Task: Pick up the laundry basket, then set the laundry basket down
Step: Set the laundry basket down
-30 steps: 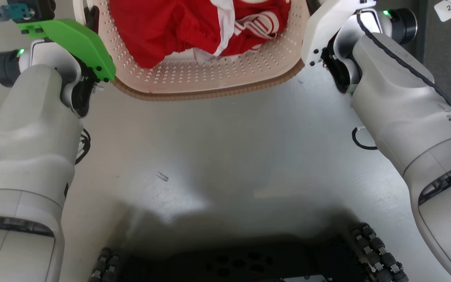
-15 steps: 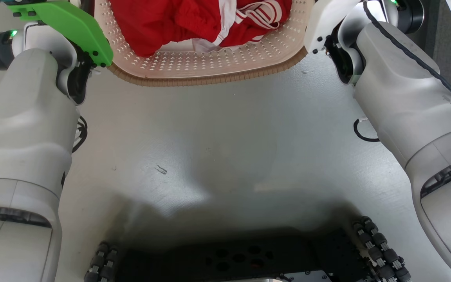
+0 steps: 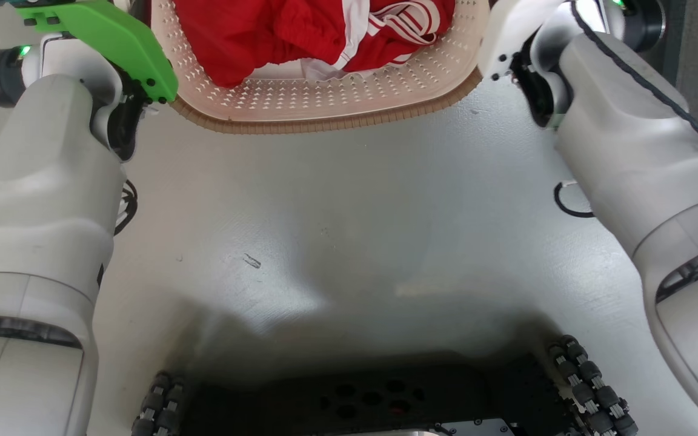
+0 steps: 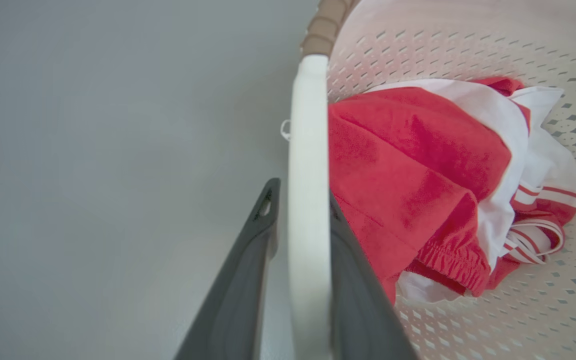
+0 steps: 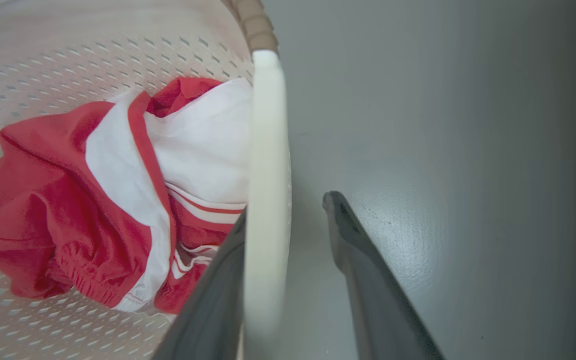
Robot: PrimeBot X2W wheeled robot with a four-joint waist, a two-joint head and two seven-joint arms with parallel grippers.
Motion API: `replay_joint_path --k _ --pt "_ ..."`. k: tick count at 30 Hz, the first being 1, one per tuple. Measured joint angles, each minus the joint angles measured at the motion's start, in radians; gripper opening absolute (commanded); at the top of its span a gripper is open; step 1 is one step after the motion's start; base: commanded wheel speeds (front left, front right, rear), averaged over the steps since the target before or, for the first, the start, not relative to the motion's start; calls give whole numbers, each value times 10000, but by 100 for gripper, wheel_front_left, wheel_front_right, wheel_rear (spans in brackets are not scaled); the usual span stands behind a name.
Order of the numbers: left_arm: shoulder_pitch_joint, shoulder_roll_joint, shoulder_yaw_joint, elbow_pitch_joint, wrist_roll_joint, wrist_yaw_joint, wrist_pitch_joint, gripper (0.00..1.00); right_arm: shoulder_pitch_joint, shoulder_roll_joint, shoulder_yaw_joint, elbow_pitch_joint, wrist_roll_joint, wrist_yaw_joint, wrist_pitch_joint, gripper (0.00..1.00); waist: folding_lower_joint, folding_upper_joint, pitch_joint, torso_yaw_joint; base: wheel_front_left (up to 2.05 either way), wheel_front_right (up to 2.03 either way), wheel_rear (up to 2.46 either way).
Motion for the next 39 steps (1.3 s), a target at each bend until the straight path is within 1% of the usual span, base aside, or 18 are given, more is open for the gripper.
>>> replay_joint_path --k 1,2,3,5,8,11,15,17,20,22,30,39 --pt "-2 17 6 33 0 2 -4 99 0 -50 -12 46 10 0 -23 100 0 0 0 8 0 0 0" --pt "-2 65 15 79 0 2 -10 92 1 -117 -38 82 44 15 -31 100 0 0 -1 16 0 0 0" --pt "-2 92 19 119 0 2 -35 89 1 -167 -15 86 42 73 -35 100 0 0 -2 24 0 0 0" --pt "-2 136 17 211 0 2 -90 100 1 -182 8 92 42 148 -44 100 0 0 -6 40 0 0 0" --pt "-2 144 12 276 0 2 -102 100 1 -198 119 113 23 238 -46 100 0 0 -26 62 0 0 0" --pt "1 136 2 316 0 2 -178 100 2 -201 247 127 -8 397 -46 100 0 0 -55 87 0 0 0" --pt "5 127 -10 393 -17 0 -178 100 5 -199 366 142 -10 416 -44 100 0 0 -114 116 0 0 0" --pt "5 105 -8 408 -67 -2 -188 100 6 -211 378 157 -10 499 -44 100 0 0 -150 128 0 0 0" --pt "6 84 -13 449 -104 -6 -188 100 11 -232 391 165 -10 516 -44 100 1 0 -206 142 0 0 0" --pt "7 79 -31 474 -107 -8 -184 100 27 -236 407 173 -10 596 -44 100 0 0 -243 147 0 0 0" --pt "22 -4 -148 525 -207 -10 -173 100 137 -238 518 184 -6 725 -44 100 0 0 -378 151 0 0 0" --pt "309 -67 -286 577 -282 -13 -265 100 551 -236 529 161 140 848 -251 100 0 0 -815 166 0 0 0"
